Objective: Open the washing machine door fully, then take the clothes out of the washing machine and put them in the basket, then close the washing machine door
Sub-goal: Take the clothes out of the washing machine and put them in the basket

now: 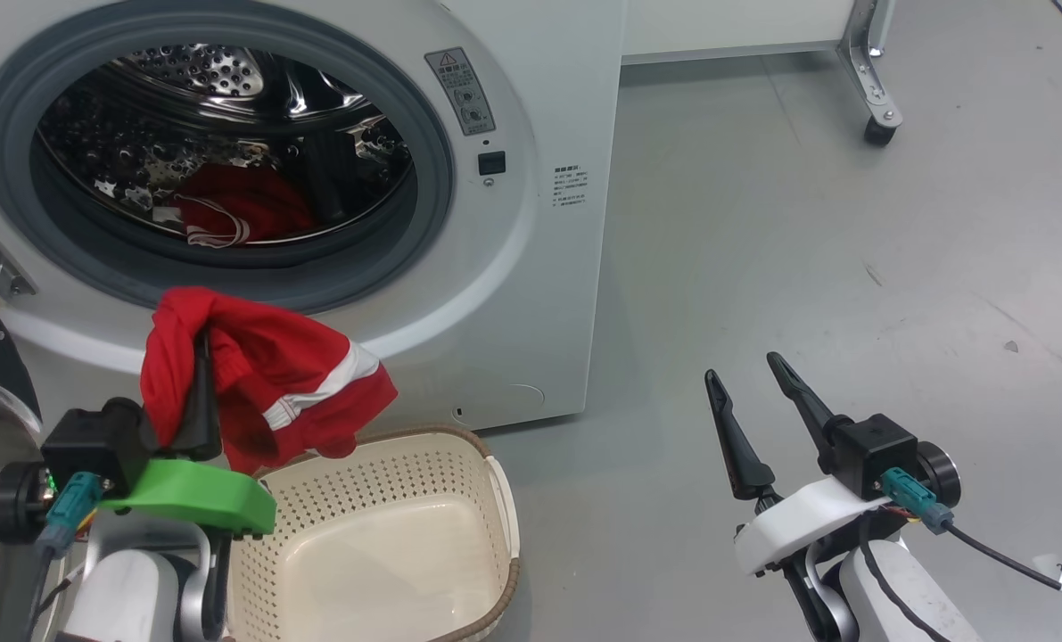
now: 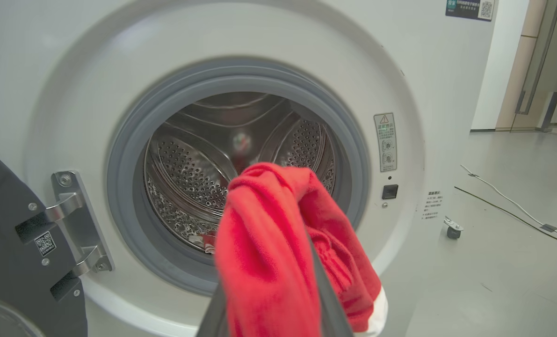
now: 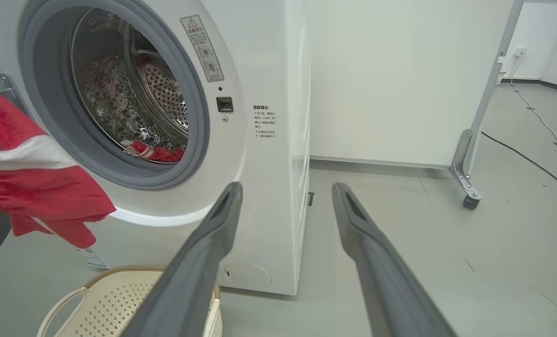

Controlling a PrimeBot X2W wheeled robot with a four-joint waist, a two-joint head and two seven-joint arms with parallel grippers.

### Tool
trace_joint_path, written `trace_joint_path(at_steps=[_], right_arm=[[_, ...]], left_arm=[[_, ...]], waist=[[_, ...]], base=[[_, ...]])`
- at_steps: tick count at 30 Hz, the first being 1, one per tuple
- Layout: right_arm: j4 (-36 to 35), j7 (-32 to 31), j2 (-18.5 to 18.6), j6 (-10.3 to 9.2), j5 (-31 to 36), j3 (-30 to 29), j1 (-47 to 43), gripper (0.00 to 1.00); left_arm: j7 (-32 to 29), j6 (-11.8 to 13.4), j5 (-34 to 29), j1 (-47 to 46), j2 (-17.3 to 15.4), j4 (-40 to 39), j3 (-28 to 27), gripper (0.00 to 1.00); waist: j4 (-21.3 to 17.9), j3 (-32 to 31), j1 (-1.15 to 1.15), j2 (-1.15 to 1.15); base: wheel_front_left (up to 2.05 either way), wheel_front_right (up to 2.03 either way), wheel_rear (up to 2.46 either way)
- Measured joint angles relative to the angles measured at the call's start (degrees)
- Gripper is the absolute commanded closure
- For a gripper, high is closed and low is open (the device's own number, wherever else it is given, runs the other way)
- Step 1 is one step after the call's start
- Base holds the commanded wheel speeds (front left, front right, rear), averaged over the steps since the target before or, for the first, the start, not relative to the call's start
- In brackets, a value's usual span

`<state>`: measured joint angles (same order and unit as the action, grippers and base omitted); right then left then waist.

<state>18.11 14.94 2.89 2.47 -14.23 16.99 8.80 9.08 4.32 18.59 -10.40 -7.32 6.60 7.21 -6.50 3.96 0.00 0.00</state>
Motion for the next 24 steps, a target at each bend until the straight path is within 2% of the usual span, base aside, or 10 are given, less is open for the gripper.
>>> trace_joint_path(at_steps=[11, 24], right_arm=[[-2.0, 0.0, 0.0, 0.01, 0.01, 0.96, -0.07, 0.0], [-4.43, 0.0, -0.01, -0.02, 0.19, 1.57, 0.63, 0.0]], left_arm=[[-1.47, 0.29, 1.04, 3.28, 1.25, 0.46, 0.52, 1.0], [-2.46, 0.35, 2.93, 3.33, 2.37, 6.93, 1.21, 1.0]], waist=[[-0.72, 2.2, 0.0, 0.0], [-2.44, 8.17, 0.0, 0.0]], base=[[0.0, 0.0, 0.0], [0.0, 0.0, 0.0]])
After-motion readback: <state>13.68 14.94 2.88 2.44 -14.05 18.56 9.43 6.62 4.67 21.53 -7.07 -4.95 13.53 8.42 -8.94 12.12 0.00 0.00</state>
